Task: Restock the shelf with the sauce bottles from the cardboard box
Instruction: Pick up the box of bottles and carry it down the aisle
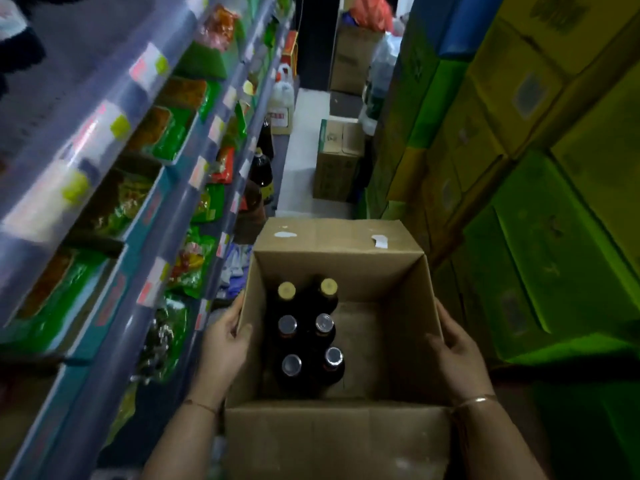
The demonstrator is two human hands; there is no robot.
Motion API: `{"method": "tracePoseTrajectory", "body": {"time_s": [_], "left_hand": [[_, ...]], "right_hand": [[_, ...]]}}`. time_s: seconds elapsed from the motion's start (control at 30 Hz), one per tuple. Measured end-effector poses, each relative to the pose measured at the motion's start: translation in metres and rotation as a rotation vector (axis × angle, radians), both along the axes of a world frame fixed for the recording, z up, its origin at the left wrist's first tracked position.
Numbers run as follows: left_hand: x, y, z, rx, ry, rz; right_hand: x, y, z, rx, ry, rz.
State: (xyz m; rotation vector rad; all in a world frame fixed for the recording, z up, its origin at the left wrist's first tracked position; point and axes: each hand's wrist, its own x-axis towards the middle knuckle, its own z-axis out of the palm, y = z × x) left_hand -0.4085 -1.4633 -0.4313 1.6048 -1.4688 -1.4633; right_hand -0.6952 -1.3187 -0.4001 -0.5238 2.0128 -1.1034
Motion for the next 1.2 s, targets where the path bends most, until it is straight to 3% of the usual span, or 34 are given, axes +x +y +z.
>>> {"method": "tracePoseTrajectory", "body": {"time_s": [0.17,0.5,0.67,1.2], "left_hand": [[-0.045,-0.077,-0.019,-0.037,-0.100,0.003],[-0.110,-0.214,-0.073,-0.067,-0.045,0.001],[-0.132,-0.269,-0.118,-0.125,-0.118,-0.055],[-0.194,-0.350,-0.325,-0.094,-0.096,-0.008]], "right_hand": [[-0.054,-0.089,-0.020,0.055,-0.023,0.052],[-0.114,-0.223,-0.070,0.067,-0.028,0.057],[-0.138,-0.280,-0.108,0.073,0.009,0.076],[-0.197,-0.361,-0.330,0.012,0.077,0.112]]}}
